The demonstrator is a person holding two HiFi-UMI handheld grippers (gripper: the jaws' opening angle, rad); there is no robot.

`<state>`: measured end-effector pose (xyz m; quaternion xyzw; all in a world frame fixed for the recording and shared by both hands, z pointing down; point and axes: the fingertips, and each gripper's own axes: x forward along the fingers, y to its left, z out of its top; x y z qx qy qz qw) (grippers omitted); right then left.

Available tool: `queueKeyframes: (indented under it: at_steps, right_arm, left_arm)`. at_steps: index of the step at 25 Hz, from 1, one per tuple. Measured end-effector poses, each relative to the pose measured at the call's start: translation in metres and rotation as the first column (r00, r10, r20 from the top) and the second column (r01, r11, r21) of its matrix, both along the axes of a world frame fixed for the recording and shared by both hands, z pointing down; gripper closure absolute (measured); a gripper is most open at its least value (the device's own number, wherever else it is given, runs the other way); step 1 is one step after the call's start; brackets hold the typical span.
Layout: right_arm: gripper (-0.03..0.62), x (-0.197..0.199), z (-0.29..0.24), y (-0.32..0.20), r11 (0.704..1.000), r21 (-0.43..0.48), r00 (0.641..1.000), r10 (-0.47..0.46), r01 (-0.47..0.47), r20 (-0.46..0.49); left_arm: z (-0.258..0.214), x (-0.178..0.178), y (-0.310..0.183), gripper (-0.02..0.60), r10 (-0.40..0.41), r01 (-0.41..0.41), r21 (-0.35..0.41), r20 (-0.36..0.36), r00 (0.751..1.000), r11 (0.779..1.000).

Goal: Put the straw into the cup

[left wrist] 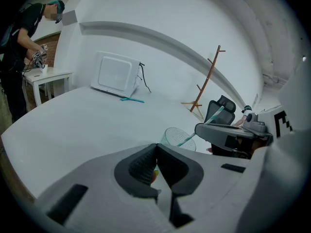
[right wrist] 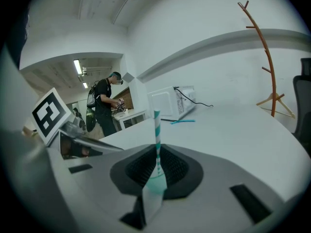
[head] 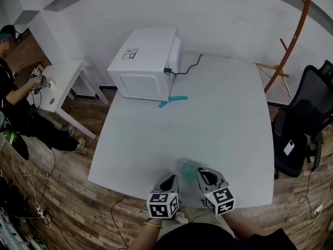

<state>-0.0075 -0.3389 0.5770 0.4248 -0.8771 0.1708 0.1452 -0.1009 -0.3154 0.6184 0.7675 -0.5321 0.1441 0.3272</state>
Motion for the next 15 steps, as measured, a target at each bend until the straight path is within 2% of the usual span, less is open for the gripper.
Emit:
queueKeyframes:
  at_steps: [15]
  right_arm:
    - [0.549, 0.0012, 0.0087, -0.0051, 0.999, -0.029, 0.999, 0.032, -0.032, -0.008]
  left_arm:
    - [0.0024, 0.0004, 0.0013, 0.561, 0.012, -0.012, -0.007, 0.001, 1.0, 1.0]
